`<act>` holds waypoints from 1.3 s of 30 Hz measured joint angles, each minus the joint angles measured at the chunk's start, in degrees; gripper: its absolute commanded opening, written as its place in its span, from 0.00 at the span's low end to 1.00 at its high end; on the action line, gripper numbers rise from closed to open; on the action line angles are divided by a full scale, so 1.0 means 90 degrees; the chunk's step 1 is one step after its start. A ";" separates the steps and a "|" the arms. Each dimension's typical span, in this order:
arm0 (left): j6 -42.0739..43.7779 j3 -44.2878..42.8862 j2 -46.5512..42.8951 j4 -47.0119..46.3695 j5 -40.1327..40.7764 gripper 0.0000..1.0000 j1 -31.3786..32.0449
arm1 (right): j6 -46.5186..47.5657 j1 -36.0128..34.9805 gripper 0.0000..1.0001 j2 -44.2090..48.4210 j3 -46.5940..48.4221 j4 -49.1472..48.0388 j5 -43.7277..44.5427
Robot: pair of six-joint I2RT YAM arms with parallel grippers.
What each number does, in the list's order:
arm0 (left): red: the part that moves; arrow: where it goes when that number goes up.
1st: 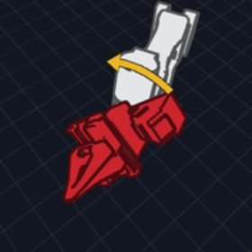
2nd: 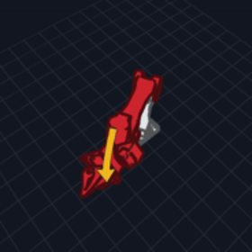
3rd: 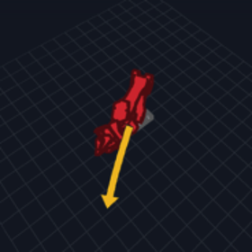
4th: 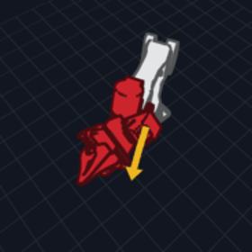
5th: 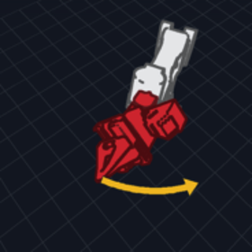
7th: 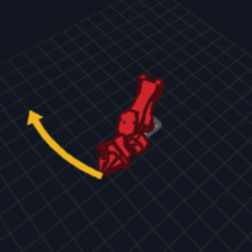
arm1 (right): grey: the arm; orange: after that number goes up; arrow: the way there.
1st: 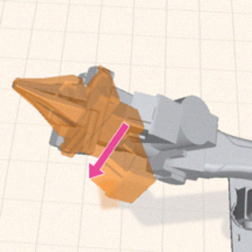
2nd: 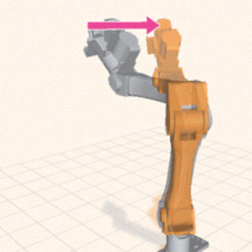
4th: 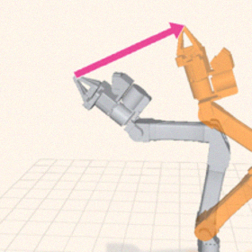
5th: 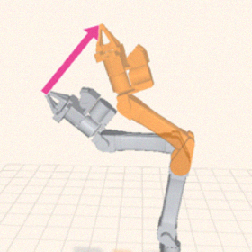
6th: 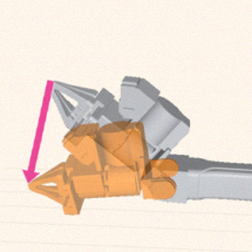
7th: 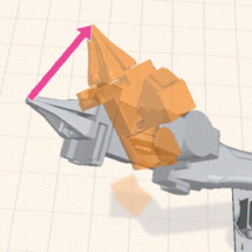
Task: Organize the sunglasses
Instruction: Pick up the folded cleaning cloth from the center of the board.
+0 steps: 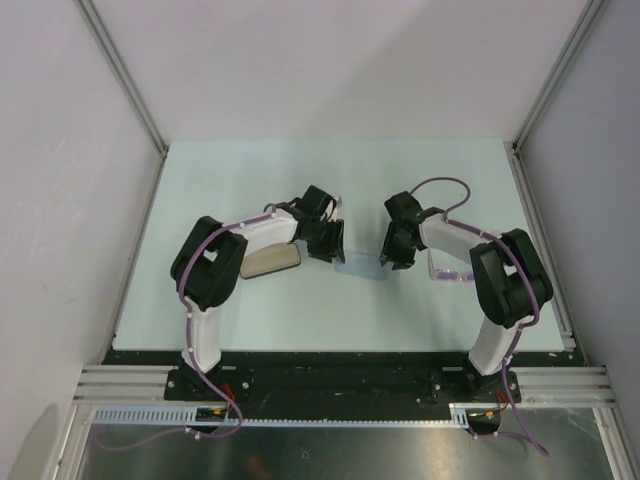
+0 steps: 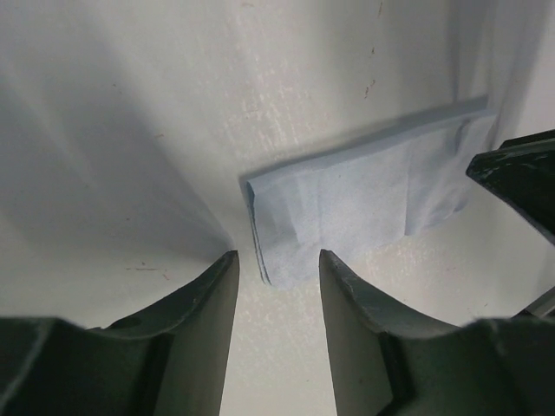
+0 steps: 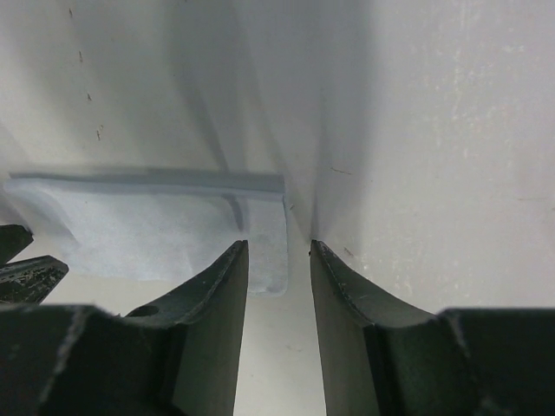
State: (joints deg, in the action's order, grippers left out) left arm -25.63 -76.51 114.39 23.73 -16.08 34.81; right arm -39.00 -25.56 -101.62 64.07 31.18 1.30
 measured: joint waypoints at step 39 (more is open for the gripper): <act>-0.0223 -0.0109 0.0262 -0.0170 -0.0410 0.22 -0.0012 | 0.0143 -0.0165 0.19 -0.0214 0.0029 -0.0177 -0.0364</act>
State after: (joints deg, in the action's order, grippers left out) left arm -27.64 -77.49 116.75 22.20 -19.77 34.70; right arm -37.71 -27.05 -103.55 64.34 29.58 -1.98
